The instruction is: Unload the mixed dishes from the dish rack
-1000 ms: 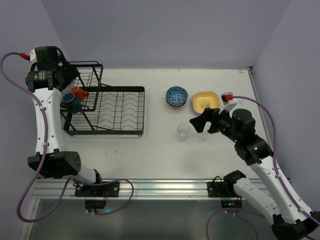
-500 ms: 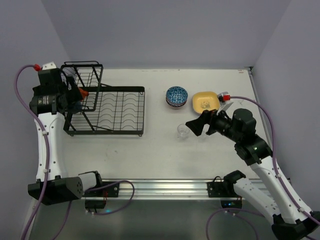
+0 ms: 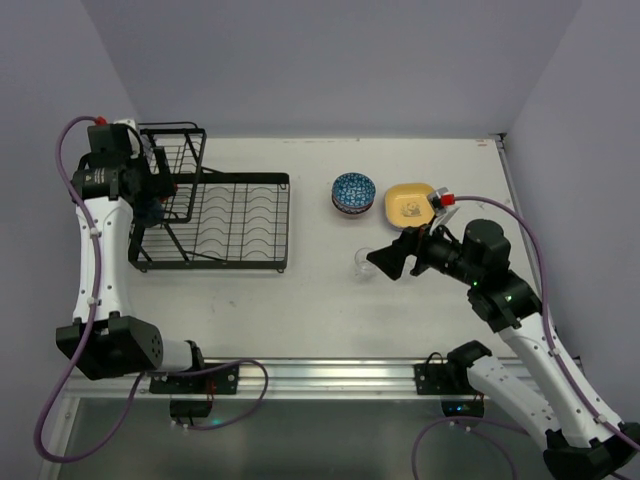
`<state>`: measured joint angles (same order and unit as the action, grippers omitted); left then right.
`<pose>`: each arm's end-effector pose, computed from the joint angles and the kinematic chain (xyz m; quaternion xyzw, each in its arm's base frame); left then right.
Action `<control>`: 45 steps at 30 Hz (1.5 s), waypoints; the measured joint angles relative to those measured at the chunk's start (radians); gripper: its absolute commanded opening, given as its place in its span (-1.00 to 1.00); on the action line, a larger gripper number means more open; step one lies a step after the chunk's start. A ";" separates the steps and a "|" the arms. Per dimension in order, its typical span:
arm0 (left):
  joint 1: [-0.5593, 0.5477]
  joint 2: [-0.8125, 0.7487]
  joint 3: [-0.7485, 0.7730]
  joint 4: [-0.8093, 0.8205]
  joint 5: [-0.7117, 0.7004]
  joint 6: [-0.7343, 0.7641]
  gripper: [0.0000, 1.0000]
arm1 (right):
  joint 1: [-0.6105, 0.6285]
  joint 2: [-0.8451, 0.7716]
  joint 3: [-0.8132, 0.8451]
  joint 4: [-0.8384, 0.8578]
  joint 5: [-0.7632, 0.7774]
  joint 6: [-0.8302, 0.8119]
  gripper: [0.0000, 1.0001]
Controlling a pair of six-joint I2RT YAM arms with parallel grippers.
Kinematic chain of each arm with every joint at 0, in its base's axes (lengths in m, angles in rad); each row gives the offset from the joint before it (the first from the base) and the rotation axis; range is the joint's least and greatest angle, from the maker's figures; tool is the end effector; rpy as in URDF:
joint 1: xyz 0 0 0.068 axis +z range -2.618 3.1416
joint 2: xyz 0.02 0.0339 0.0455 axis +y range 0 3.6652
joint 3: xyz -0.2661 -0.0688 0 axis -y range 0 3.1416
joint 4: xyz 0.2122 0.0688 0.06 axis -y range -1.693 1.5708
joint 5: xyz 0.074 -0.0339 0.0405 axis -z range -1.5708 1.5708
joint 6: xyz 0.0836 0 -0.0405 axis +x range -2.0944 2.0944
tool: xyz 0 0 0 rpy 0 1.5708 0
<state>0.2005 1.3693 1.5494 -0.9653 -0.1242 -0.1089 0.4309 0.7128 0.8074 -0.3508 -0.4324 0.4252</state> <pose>0.2682 0.0651 0.3603 -0.1655 0.9074 0.0748 0.3790 0.1392 0.1025 0.3293 -0.1333 0.7728 0.4022 0.4724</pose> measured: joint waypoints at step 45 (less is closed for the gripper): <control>0.000 -0.008 0.081 -0.077 -0.024 0.014 -1.00 | 0.000 0.002 -0.011 0.030 -0.035 0.000 0.98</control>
<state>0.2005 1.3609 1.6302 -1.0420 -0.1478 -0.0952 0.4309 0.7151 0.7959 -0.3210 -0.4675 0.4252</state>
